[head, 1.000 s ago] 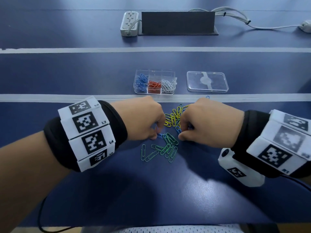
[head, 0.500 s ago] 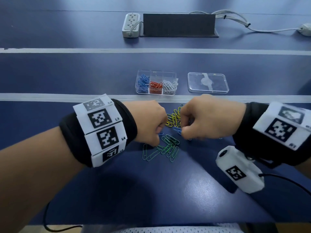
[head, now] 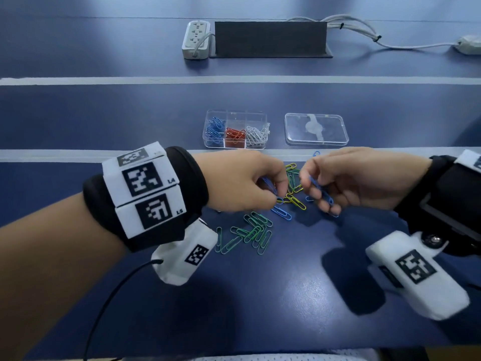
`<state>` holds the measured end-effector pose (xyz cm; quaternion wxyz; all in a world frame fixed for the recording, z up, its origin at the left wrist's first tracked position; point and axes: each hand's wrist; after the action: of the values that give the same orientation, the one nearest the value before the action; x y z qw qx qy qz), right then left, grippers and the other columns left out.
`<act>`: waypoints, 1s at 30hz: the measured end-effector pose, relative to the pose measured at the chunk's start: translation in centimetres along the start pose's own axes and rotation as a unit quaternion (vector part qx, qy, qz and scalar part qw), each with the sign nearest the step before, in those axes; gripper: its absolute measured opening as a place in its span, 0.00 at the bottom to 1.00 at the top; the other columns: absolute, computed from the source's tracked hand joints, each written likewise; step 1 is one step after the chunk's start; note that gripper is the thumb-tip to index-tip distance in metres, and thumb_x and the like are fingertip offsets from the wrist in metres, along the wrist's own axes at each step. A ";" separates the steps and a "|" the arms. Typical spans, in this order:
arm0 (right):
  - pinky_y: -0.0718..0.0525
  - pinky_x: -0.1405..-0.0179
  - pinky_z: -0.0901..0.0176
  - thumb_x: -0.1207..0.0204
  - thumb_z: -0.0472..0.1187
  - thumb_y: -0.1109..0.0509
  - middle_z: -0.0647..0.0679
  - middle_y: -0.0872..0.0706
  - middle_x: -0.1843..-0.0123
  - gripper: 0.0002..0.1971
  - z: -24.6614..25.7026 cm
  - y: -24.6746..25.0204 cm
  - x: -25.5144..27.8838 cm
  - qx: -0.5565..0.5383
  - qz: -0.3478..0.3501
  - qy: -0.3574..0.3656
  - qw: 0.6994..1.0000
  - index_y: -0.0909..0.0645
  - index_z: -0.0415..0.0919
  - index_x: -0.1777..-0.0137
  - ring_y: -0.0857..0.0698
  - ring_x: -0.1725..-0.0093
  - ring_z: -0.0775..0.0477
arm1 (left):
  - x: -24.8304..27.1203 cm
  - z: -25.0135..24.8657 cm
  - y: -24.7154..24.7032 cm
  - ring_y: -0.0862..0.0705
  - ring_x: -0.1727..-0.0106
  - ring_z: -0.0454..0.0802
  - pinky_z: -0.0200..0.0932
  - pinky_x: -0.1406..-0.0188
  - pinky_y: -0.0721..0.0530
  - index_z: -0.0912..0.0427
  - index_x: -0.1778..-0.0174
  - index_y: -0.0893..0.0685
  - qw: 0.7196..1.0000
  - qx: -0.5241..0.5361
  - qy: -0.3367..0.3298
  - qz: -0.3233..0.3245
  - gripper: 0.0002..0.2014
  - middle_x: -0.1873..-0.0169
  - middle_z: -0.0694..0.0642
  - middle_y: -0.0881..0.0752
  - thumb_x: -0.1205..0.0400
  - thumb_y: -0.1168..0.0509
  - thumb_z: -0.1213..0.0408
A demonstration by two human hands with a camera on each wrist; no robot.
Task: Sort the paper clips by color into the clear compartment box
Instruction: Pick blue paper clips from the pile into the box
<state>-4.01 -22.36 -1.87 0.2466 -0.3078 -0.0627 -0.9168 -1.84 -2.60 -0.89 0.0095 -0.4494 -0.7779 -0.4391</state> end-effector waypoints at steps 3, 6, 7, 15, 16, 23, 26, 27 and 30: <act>0.24 0.83 0.63 0.35 0.41 0.39 0.44 0.23 0.74 0.09 0.2 0.0 0.6 0.013 -0.025 -0.021 0.999 0.24 0.39 0.73 0.24 0.77 0.45 | -0.4 -0.7 -0.1 0.23 0.78 0.45 0.30 0.84 0.27 0.53 0.55 0.21 0.998 0.058 0.010 0.036 0.09 0.76 0.49 0.18 0.25 0.41 0.71; 0.24 0.77 0.61 0.27 0.48 0.31 0.48 0.22 0.77 0.17 -0.1 0.2 1.3 0.267 -0.119 -0.006 0.956 0.26 0.40 0.73 0.24 0.77 0.50 | -0.7 -1.3 -0.4 0.22 0.75 0.49 0.28 0.85 0.29 0.59 0.55 0.21 0.994 0.087 0.021 0.055 0.06 0.76 0.51 0.20 0.24 0.41 0.68; 0.24 0.73 0.60 0.28 0.53 0.31 0.51 0.20 0.79 0.18 -0.1 0.2 1.6 0.369 -0.143 0.000 0.919 0.25 0.42 0.72 0.24 0.78 0.55 | -0.9 -1.5 -0.6 0.23 0.74 0.50 0.29 0.83 0.28 0.58 0.56 0.21 0.995 0.086 0.021 0.055 0.04 0.76 0.51 0.21 0.24 0.40 0.65; 0.22 0.62 0.64 0.35 0.48 0.25 0.60 0.20 0.73 0.11 -1.4 -1.0 2.2 0.564 -0.188 0.031 0.804 0.24 0.52 0.72 0.23 0.70 0.62 | -2.3 -1.6 -1.4 0.23 0.63 0.44 0.36 0.57 0.24 0.48 0.58 0.19 0.992 -0.118 -0.033 -0.023 0.09 0.61 0.47 0.17 0.21 0.39 0.68; 0.22 0.61 0.63 0.35 0.46 0.26 0.61 0.22 0.74 0.11 -1.4 -1.2 2.1 0.568 -0.188 0.039 0.801 0.26 0.52 0.73 0.24 0.70 0.62 | -2.3 -1.7 -1.6 0.22 0.59 0.44 0.36 0.53 0.23 0.49 0.56 0.16 0.990 -0.138 -0.038 -0.021 0.10 0.60 0.47 0.17 0.22 0.39 0.69; 0.17 0.56 0.56 0.37 0.37 0.32 0.59 0.24 0.72 0.09 -1.2 -2.1 2.1 0.570 -0.165 0.062 0.803 0.27 0.53 0.69 0.27 0.69 0.62 | -2.7 -1.8 -1.9 0.19 0.46 0.49 0.43 0.44 0.19 0.50 0.44 0.14 0.964 -0.261 -0.047 -0.003 0.13 0.48 0.51 0.14 0.24 0.30 0.60; 0.20 0.58 0.61 0.36 0.36 0.33 0.60 0.23 0.72 0.11 -0.8 -2.0 2.0 0.562 -0.151 0.056 0.812 0.27 0.55 0.64 0.27 0.70 0.63 | -2.7 -2.1 -1.9 0.18 0.44 0.50 0.45 0.44 0.18 0.50 0.45 0.13 0.955 -0.290 -0.061 0.002 0.11 0.49 0.50 0.12 0.24 0.31 0.60; 0.22 0.61 0.64 0.36 0.35 0.33 0.59 0.23 0.73 0.12 -0.7 -2.0 2.1 0.558 -0.146 0.053 0.815 0.26 0.56 0.62 0.27 0.70 0.62 | -2.6 -2.2 -1.9 0.17 0.45 0.50 0.44 0.45 0.18 0.49 0.46 0.12 0.952 -0.300 -0.068 0.002 0.11 0.49 0.50 0.12 0.23 0.32 0.61; 0.23 0.62 0.68 0.36 0.35 0.33 0.57 0.19 0.73 0.15 -0.4 -2.0 2.1 0.547 -0.128 0.038 0.827 0.20 0.57 0.55 0.24 0.71 0.61 | -2.3 -2.7 -2.0 0.17 0.50 0.50 0.41 0.51 0.20 0.50 0.49 0.12 0.945 -0.318 -0.078 -0.003 0.10 0.53 0.49 0.11 0.22 0.35 0.63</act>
<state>-6.62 -21.55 -0.86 0.2570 -0.0772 -0.5832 -0.7668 -2.92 -6.48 -1.47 -0.1956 -0.4594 -0.5975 -0.6275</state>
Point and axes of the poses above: each hand's wrist, its own x-axis away from the middle knuckle, its own y-axis out of the back of the hand, z = x × y
